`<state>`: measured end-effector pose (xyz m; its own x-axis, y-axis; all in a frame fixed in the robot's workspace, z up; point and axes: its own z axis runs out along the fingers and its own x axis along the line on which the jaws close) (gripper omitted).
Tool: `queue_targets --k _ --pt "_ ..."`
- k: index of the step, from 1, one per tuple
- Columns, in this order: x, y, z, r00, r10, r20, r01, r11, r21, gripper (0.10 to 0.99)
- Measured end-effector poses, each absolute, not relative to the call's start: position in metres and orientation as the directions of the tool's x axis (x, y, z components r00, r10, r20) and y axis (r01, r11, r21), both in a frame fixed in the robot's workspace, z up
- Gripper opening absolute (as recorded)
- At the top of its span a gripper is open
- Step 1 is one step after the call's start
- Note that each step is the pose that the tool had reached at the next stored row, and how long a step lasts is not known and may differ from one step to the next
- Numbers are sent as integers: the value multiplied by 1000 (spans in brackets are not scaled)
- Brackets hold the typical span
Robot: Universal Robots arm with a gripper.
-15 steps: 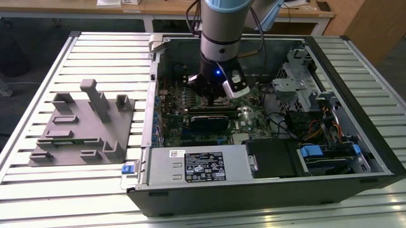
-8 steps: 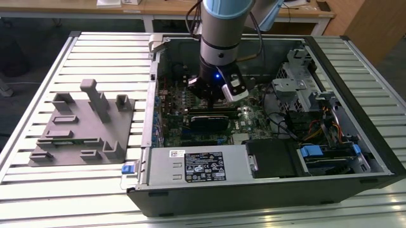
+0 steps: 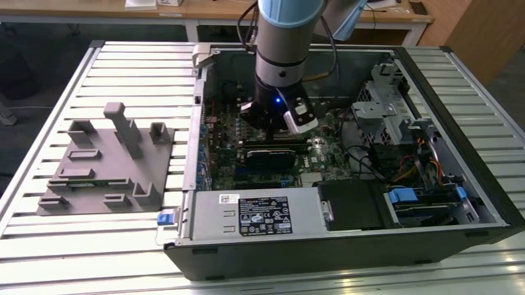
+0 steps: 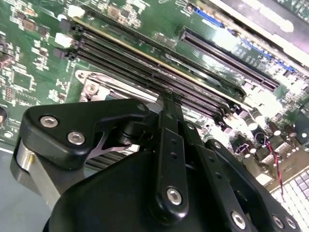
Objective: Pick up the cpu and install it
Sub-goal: 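Install the second cpu locking lever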
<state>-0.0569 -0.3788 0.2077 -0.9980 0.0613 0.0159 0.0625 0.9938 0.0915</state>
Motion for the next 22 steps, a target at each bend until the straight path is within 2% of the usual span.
queue_targets --k 22 --pt "-71 -382 198 -998 60 21 62 984 167 106"
